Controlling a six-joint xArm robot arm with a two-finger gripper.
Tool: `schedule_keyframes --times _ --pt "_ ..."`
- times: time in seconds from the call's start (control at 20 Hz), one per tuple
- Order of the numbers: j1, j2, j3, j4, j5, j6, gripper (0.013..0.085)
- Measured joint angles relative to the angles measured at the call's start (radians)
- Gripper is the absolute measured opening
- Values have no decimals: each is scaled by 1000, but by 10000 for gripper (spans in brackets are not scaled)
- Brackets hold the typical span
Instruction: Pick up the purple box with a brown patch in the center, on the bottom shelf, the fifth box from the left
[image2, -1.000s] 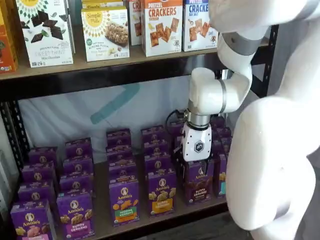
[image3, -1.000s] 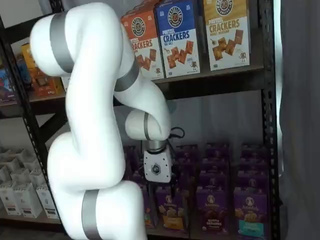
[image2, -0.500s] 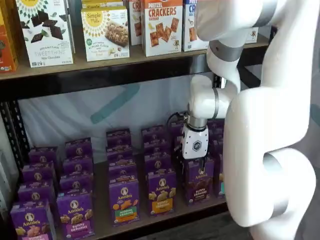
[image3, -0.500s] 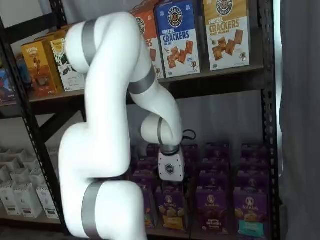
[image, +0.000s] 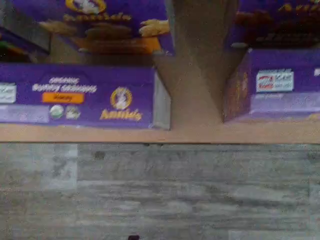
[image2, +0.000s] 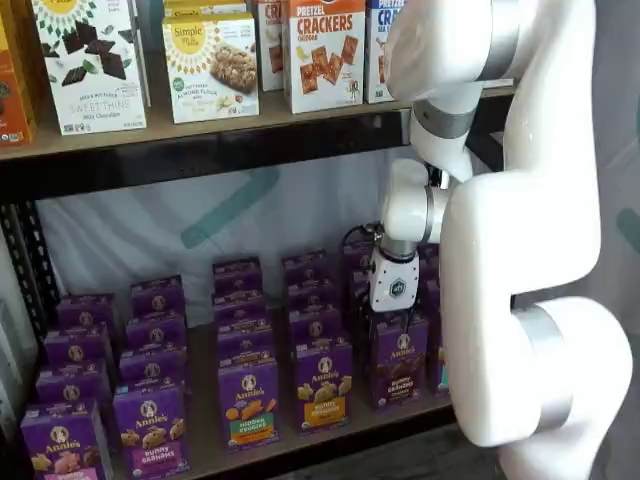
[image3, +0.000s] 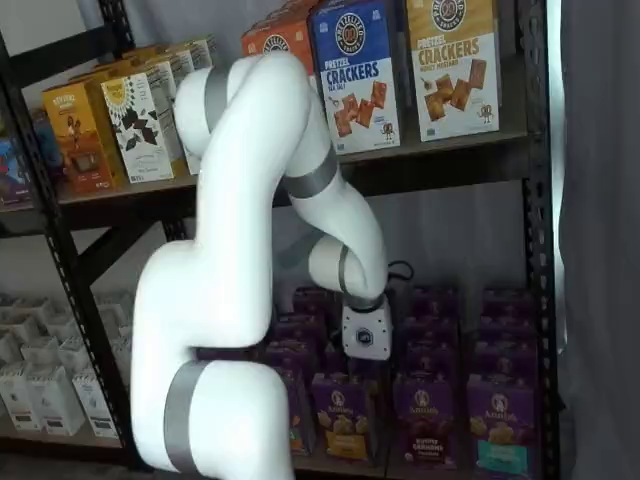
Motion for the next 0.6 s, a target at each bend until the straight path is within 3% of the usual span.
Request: schedule_keyframes --times 0.6 --pt "-56 127 -153 -121 -40 55 850"
